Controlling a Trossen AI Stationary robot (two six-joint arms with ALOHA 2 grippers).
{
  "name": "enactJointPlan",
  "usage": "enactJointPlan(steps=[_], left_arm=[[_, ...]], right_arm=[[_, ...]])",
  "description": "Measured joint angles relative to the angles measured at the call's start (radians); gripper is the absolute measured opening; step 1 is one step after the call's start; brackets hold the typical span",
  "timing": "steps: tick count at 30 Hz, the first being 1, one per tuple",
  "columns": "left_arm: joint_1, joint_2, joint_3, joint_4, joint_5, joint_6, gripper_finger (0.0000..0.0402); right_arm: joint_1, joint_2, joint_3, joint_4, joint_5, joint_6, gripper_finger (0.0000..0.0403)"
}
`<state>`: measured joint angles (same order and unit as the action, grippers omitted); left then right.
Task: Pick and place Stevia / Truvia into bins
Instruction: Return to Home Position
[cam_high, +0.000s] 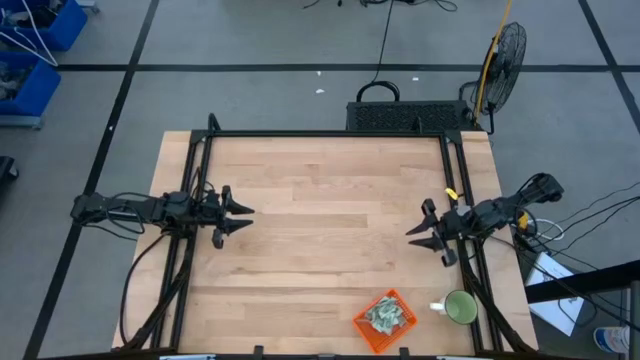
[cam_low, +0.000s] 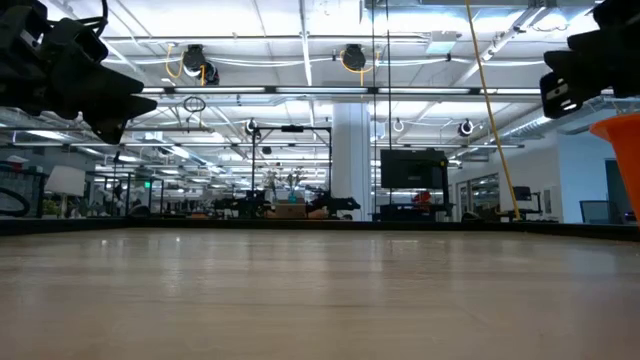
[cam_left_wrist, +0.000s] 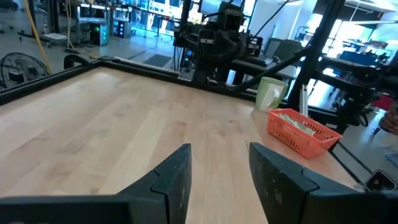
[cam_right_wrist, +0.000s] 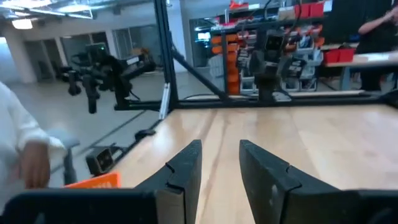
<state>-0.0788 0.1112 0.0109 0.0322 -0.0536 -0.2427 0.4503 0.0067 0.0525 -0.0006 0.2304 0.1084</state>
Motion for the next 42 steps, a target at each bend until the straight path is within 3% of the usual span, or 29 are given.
enactJointPlan(steps=[7, 42], left_arm=[[0.000, 0.000, 0.000, 0.001, 0.000, -0.002, 0.0166], [0.000, 0.000, 0.000, 0.002, 0.000, -0.001, 0.0166]], right_arm=[[0.000, 0.024, -0.035, 0.042, -0.077, 0.089, 0.0102], [0.000, 0.040, -0.037, 0.045, -0.075, 0.089, 0.0102]])
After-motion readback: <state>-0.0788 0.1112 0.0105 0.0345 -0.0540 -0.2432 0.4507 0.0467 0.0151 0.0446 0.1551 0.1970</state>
